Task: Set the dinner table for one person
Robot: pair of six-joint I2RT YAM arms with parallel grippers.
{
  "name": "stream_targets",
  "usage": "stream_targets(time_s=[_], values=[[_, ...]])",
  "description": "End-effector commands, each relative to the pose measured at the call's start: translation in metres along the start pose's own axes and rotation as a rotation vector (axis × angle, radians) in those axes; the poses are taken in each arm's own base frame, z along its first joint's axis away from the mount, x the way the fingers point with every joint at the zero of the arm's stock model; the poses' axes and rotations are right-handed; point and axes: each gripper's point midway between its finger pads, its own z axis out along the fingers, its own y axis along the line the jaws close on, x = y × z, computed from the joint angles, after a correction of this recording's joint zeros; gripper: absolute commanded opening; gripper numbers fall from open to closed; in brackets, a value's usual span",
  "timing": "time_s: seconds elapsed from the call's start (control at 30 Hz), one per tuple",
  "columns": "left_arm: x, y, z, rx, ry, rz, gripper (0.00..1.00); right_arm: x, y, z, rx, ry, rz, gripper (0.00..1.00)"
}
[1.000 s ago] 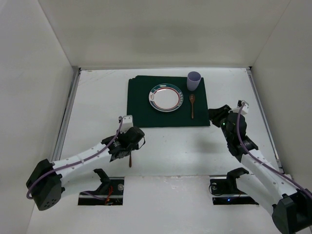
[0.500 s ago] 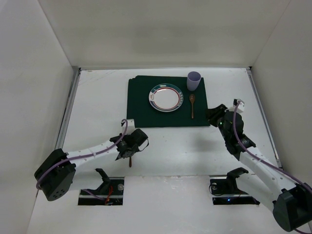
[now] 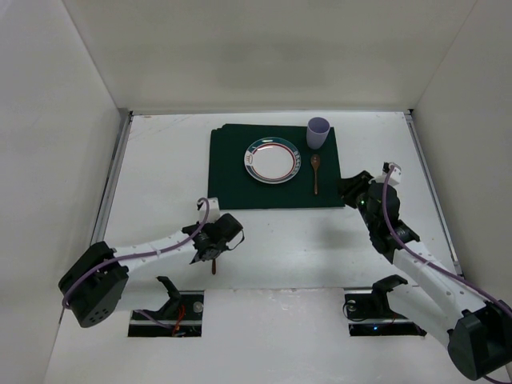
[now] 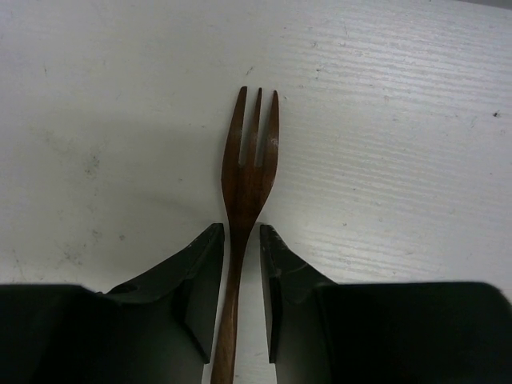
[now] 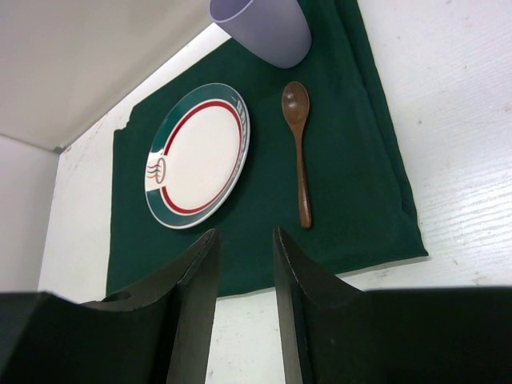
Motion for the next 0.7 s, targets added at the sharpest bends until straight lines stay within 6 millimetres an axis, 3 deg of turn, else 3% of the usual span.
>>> stream_targets(time_s=[0.0,0.27,0.67], values=[[0.005,0.005,0.005,-0.021,0.011,-0.011,0.20,-0.027,0.029,-0.002,-0.084,-0.073,0.011,0.39],[0.003,0.003,0.001,0.011,-0.004,-0.046,0.06,-0.030,0.031,-0.006,-0.095,-0.085,0.015,0.39],[-0.029,0.001,-0.024,0.044,-0.101,-0.072,0.04,-0.031,0.031,-0.007,-0.097,-0.087,0.016,0.39]])
